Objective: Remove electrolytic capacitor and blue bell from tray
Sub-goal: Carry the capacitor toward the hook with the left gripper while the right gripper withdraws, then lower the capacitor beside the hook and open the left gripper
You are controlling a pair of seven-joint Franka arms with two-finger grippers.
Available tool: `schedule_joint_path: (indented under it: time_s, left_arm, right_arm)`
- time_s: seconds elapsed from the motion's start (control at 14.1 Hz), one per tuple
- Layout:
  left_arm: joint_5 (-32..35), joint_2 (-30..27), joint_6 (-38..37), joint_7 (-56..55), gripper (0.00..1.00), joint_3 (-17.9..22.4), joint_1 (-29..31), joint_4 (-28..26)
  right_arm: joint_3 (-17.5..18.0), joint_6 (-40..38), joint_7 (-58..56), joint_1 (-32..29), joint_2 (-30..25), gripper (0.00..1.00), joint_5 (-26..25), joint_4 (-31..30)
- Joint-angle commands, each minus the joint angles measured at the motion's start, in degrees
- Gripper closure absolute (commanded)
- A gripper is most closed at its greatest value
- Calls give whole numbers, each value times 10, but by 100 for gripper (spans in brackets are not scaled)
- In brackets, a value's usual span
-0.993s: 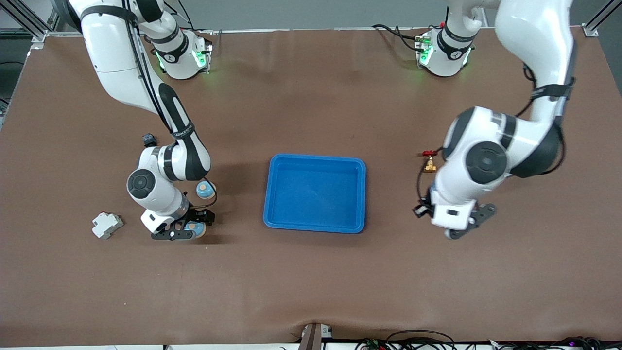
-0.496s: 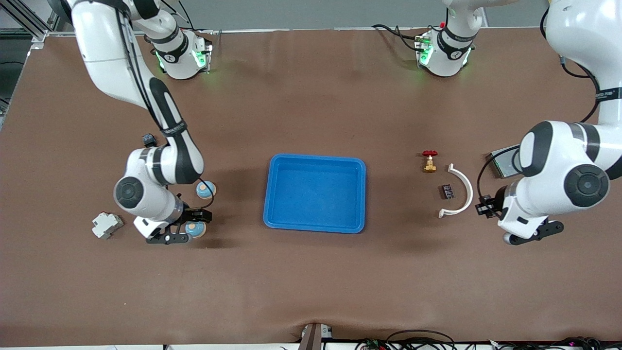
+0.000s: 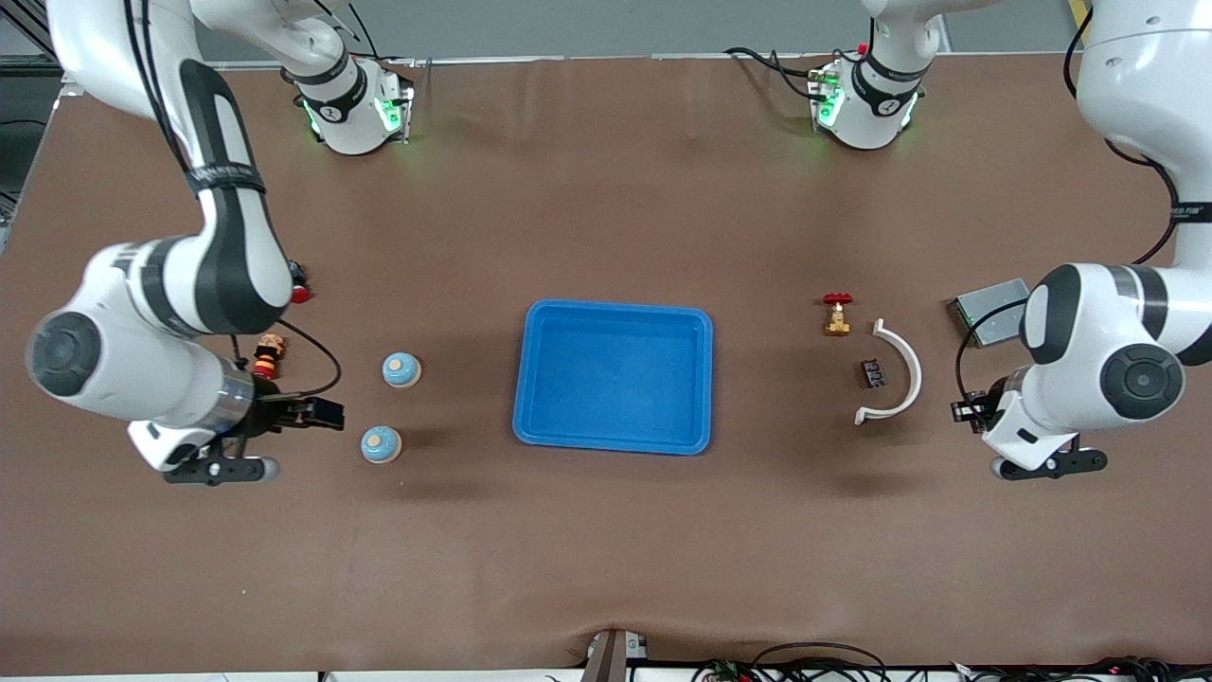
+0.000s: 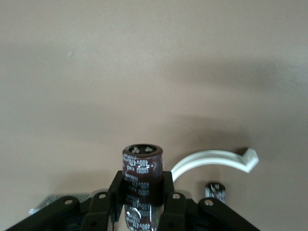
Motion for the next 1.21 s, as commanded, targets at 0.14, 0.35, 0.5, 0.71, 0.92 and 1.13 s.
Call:
schedule_joint_path:
  time_s: [0.14, 0.35, 0.5, 0.71, 0.92, 1.13]
  left_arm:
    - [35, 28, 32, 12, 100, -5, 12, -22]
    - [36, 40, 33, 28, 100, -6, 27, -22]
    - [34, 43, 33, 28, 100, -5, 27, -22]
    - [35, 52, 33, 28, 100, -5, 27, -22]
    - [30, 61, 33, 28, 100, -5, 28, -22]
    - [28, 71, 33, 28, 100, -5, 36, -21]
  right_arm:
    - [-22, -21, -9, -15, -38, 0, -32, -1]
    - [-22, -63, -8, -16, -62, 0, -71, 0]
    - [-22, -81, -9, -25, -82, 0, -76, -1]
    - [-22, -107, -8, -33, -100, 0, -76, -2]
    - [-26, -117, -4, -35, -116, 0, -76, -2]
    - [-26, -126, 0, -38, -129, 0, -76, -3]
